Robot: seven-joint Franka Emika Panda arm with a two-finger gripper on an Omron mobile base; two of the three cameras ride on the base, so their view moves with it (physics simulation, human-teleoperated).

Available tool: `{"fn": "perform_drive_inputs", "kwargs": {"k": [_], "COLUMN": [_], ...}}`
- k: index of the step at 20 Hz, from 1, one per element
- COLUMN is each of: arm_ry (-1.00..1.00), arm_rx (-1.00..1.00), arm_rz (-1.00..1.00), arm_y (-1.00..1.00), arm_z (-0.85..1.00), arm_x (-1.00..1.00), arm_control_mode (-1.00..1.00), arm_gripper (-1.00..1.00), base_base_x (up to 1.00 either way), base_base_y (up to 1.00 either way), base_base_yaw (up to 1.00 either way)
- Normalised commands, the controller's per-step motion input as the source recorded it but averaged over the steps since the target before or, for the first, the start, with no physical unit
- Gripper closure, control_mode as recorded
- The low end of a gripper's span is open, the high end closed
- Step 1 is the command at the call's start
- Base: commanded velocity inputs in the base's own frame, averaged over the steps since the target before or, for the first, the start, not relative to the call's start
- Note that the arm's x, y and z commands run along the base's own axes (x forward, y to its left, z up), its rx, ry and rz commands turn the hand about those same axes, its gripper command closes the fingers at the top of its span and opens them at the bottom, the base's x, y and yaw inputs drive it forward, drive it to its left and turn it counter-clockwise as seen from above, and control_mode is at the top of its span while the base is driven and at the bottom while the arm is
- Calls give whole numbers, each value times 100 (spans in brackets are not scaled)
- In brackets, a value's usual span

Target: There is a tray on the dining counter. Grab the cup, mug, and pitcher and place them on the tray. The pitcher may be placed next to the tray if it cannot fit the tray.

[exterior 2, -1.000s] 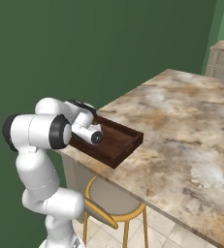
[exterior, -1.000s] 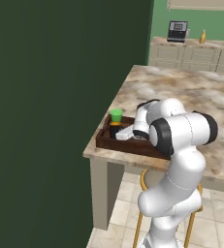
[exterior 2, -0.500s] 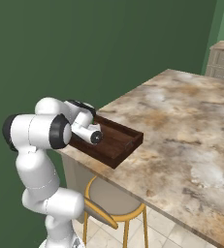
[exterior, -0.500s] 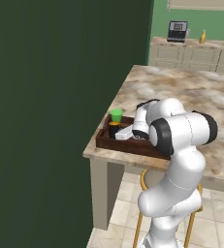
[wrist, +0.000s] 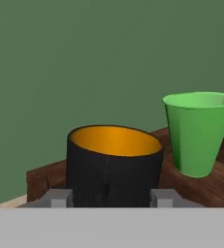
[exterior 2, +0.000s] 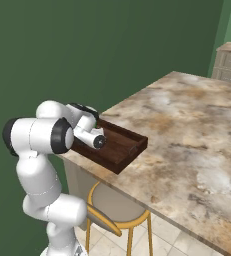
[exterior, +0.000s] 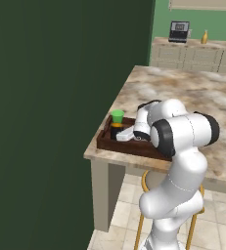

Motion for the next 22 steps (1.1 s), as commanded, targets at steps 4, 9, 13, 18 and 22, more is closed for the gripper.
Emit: {"fn": "perform_drive_inputs", "kwargs": {"k": [4, 9, 13, 18, 22], "arm_ry": [0, 0, 0, 0, 0], "arm_rx": [0, 0, 0, 0, 0], "arm_rz": [0, 0, 0, 0, 0], "arm_y": [0, 0, 0, 0, 0], "arm_z": [0, 0, 0, 0, 0], "arm_x": [0, 0, -1, -17, -18], "arm_control_mode": [-100, -100, -100, -100, -100], "arm_gripper": [-100, -100, -100, -100, -100], "base_base_x": [0, 0, 0, 0, 0], "base_base_y": [0, 0, 0, 0, 0], "base_base_yaw": [0, 0, 0, 0, 0]}}
